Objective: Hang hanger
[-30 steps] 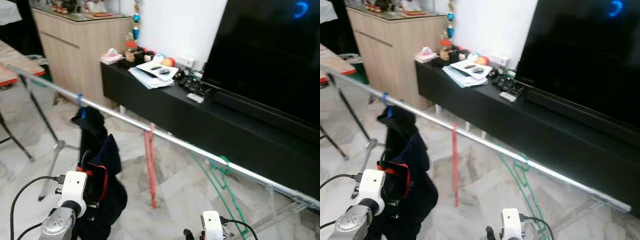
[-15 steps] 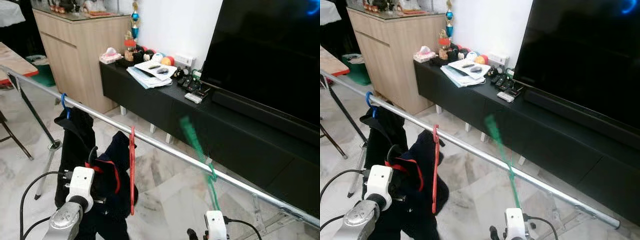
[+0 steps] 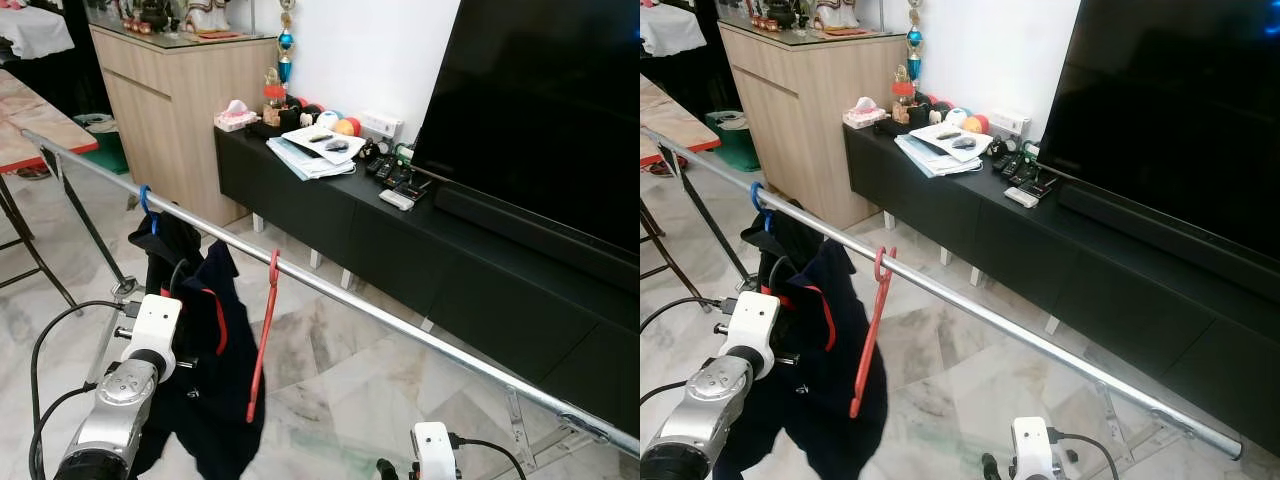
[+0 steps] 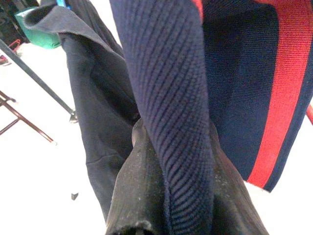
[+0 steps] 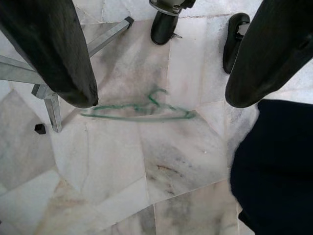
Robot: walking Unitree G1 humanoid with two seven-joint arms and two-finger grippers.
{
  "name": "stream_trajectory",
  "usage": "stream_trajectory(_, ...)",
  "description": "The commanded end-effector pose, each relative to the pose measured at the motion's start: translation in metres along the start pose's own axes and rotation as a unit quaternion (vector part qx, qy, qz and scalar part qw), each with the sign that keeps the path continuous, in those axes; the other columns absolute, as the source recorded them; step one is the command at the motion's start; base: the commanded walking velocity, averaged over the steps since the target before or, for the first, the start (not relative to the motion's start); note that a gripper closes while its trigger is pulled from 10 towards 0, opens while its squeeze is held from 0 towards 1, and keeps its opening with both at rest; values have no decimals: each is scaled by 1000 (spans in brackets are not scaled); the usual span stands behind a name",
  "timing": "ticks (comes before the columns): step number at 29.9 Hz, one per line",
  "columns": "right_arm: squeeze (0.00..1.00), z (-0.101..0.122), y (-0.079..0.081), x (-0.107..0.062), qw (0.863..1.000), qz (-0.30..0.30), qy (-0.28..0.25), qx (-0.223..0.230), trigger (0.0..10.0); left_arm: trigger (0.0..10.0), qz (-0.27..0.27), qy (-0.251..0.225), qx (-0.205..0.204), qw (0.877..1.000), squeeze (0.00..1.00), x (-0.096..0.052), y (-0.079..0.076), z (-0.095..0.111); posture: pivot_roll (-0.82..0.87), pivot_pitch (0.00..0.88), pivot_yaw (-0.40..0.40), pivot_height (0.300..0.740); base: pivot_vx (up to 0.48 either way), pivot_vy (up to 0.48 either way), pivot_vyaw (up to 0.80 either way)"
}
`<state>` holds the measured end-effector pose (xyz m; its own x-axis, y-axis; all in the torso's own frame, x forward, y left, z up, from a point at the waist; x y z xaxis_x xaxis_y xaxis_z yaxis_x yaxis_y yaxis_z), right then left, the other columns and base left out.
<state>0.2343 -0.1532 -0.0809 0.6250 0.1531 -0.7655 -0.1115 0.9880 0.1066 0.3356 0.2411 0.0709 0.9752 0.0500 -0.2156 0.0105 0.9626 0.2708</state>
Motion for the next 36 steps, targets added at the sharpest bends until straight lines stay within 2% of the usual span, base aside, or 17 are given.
stream_trajectory(1,0,-1,-2,0,1000,-3,5,-1,10000,10000,7,-23,-2,1000,0,4,1,10,145,0,-89,740,0,0,0)
stream_trajectory(7,0,-1,-2,0,1000,-3,5,-1,10000,10000,-6,-42,-13,999,0,4,-4,13,144,0,-89,740,0,0,0)
stream_trajectory(18,0,-3,-4,-1,1000,-6,7,-2,10000,10000,-32,-48,9,998,0,19,-11,29,128,0,-86,740,0,0,0)
stream_trajectory(20,0,-4,-4,-1,1000,-7,7,-2,10000,10000,-56,-45,12,997,0,25,-19,33,123,0,-86,740,0,0,0)
stream_trajectory(26,0,-6,-6,-2,1000,-8,8,-2,10000,10000,-84,-45,24,995,0,35,-34,47,100,0,-83,740,0,0,0)
stream_trajectory(36,0,-14,-10,-4,1000,-14,12,3,10000,10000,-138,-30,44,989,0,38,-42,47,59,54,-72,740,0,0,0)
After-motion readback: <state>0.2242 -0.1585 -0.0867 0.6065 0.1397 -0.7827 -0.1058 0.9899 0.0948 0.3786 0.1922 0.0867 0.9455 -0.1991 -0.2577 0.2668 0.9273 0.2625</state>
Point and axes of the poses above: a point about 5 cm out from each wrist's last joint towards the gripper, its own x axis pointing out of the wrist towards the gripper, its own z axis along the axis of the wrist's last joint, y = z × x, the point moved 2 cm from there along x, pointing out of the wrist towards the gripper, and after that the axes turned 1 degree about x, right-handed, at the moved point
